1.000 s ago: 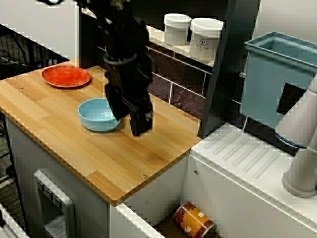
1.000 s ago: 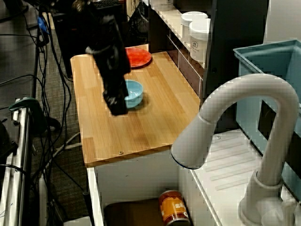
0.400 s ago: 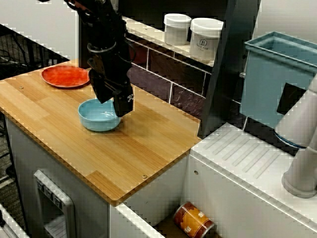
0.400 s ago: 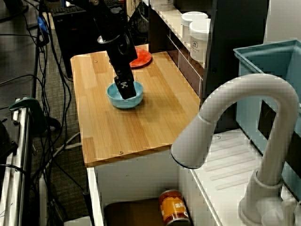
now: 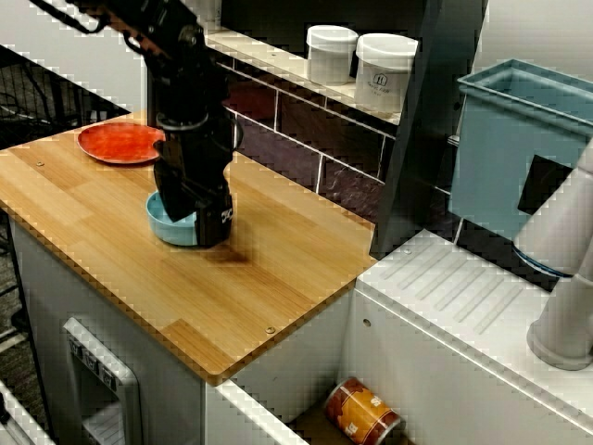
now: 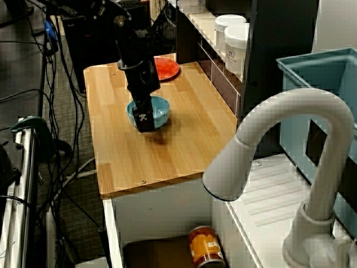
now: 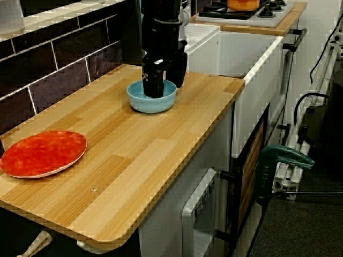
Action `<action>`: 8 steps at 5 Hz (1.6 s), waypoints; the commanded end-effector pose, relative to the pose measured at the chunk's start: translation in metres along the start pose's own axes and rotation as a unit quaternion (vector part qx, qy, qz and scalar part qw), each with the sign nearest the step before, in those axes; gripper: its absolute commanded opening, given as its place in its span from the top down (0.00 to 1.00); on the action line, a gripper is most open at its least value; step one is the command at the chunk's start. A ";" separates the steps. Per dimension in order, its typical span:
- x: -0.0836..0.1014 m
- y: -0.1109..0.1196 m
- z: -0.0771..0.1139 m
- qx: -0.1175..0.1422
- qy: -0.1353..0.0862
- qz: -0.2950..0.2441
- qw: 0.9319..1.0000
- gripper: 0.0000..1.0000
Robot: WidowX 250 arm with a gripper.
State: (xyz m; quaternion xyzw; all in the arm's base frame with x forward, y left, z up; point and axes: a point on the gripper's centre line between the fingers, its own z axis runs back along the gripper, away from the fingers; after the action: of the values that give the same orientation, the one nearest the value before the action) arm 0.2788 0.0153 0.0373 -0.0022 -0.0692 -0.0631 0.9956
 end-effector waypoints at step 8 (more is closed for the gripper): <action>0.019 -0.127 0.002 -0.031 0.005 0.029 0.999 0.00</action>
State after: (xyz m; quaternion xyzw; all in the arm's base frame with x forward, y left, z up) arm 0.2777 -0.1135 0.0248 -0.0278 -0.0360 -0.0386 0.9982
